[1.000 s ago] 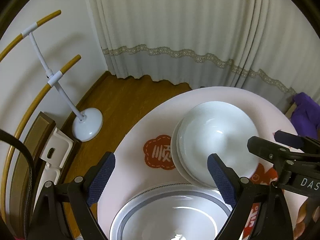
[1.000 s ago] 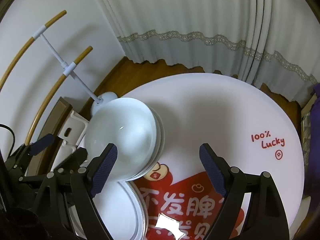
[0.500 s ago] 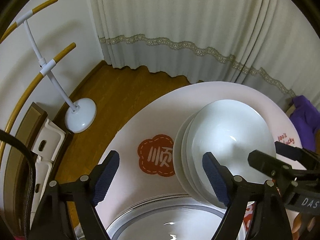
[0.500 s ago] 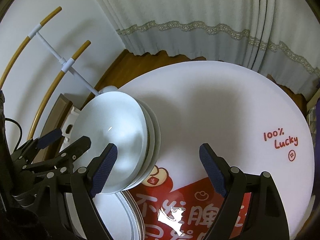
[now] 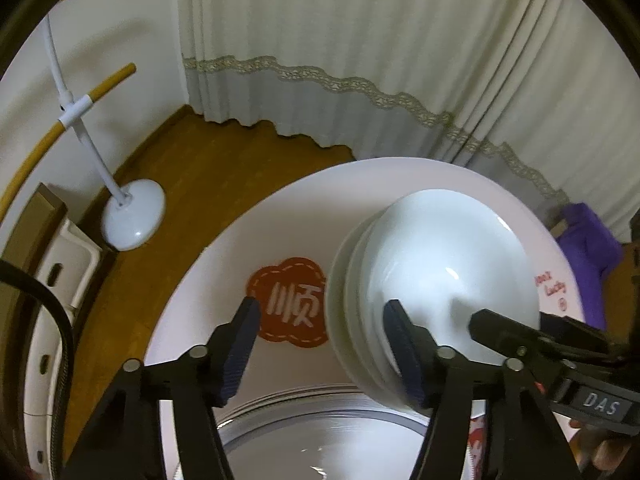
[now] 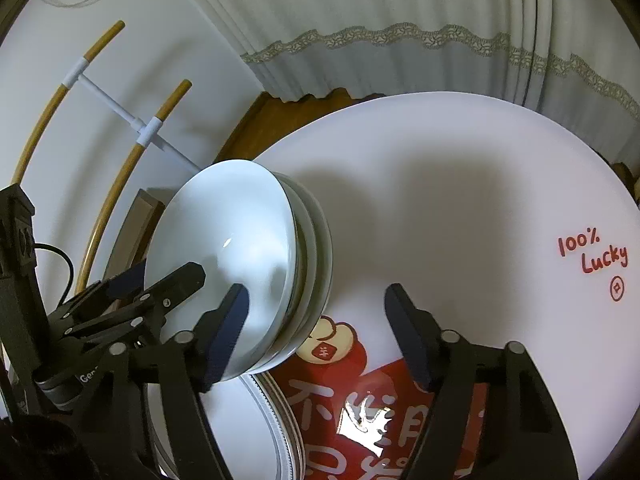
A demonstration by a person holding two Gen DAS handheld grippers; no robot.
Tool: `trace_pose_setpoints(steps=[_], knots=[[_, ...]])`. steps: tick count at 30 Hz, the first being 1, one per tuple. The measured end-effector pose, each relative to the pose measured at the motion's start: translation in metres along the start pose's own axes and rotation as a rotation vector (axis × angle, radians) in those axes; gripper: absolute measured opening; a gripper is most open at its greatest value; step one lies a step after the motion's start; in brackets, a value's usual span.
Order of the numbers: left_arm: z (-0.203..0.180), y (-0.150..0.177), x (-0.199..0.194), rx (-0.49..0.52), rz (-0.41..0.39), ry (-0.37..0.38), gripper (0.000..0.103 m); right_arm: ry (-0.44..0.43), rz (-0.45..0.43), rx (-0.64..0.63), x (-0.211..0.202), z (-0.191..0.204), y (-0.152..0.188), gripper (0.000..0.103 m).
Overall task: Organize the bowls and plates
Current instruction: 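Move both open tools to the rim of the nested white bowls, then close the left tool on the bowl stack rim while the right tool grips it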
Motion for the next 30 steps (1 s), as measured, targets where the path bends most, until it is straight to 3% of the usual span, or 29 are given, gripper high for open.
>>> trace_pose_setpoints(steps=[5,21,24,26,30], knots=[[0.015,-0.003,0.005,0.001,-0.002,0.026,0.044,-0.016,0.004,0.001,0.001,0.000,0.000,0.058],[0.019,0.003,-0.006,-0.021,-0.007,0.024,0.050,-0.035,-0.017,-0.008,-0.006,0.003,0.001,0.057],[0.015,0.004,-0.009,-0.009,-0.021,0.012,0.041,-0.042,-0.014,-0.003,-0.006,0.002,0.001,0.056],[0.012,0.006,-0.010,-0.006,-0.025,0.021,0.037,-0.050,-0.010,-0.006,-0.006,0.001,0.000,0.044],[0.009,0.009,-0.013,0.005,-0.031,0.028,0.028,-0.062,-0.008,-0.015,-0.007,0.003,0.001,0.035]])
Point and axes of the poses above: each gripper's, at about its wrist camera, not at the fingertips, and x roughly the way its jaws point, z to its left, y to its underside, the point moved 1 cm from there along x, roughly the way its jaws point, and after that the axes turned 12 degrees about x, right-handed, at the moved point
